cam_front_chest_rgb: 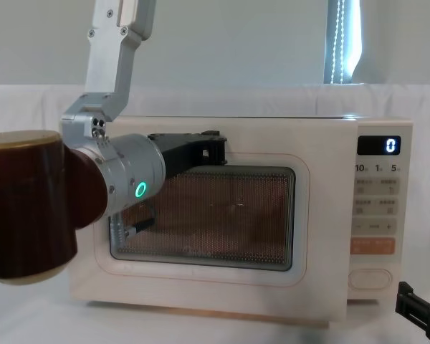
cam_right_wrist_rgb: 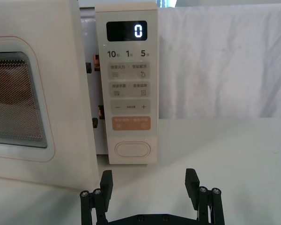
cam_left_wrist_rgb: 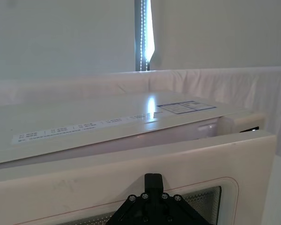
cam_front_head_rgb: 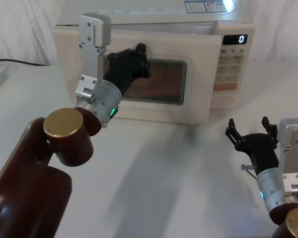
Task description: Press the button to open the microwave door with one hand; close the microwave door with the other hand.
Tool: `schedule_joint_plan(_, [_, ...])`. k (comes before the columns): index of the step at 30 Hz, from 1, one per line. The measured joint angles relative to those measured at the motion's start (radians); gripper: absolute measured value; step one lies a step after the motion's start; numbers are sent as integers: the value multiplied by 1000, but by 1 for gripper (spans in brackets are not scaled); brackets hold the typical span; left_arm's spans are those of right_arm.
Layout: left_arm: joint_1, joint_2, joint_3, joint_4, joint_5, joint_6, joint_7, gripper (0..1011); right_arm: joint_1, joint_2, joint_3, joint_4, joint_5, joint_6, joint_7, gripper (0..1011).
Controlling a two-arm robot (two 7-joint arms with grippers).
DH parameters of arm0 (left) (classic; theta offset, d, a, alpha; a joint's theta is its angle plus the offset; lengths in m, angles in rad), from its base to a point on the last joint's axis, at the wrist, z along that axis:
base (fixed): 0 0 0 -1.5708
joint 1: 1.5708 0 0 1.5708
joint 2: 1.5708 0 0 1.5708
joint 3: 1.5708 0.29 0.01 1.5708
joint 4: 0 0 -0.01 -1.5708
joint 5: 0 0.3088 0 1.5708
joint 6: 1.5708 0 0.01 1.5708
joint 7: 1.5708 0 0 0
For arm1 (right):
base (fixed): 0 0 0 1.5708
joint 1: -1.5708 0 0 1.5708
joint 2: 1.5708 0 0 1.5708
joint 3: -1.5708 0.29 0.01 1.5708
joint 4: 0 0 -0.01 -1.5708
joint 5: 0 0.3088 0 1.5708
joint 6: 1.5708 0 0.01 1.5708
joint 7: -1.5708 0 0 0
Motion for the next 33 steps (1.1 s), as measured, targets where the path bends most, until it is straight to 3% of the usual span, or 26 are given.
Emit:
schedule_joint_plan(22, [-52,-17,-18,95,26,-47,-1,0,0,0,0,0,0,0,0,1002])
schedule_joint_plan(33, [-57,-23,-23,105,37,-48,2,0,0,0,0,0,0,0,0,1002])
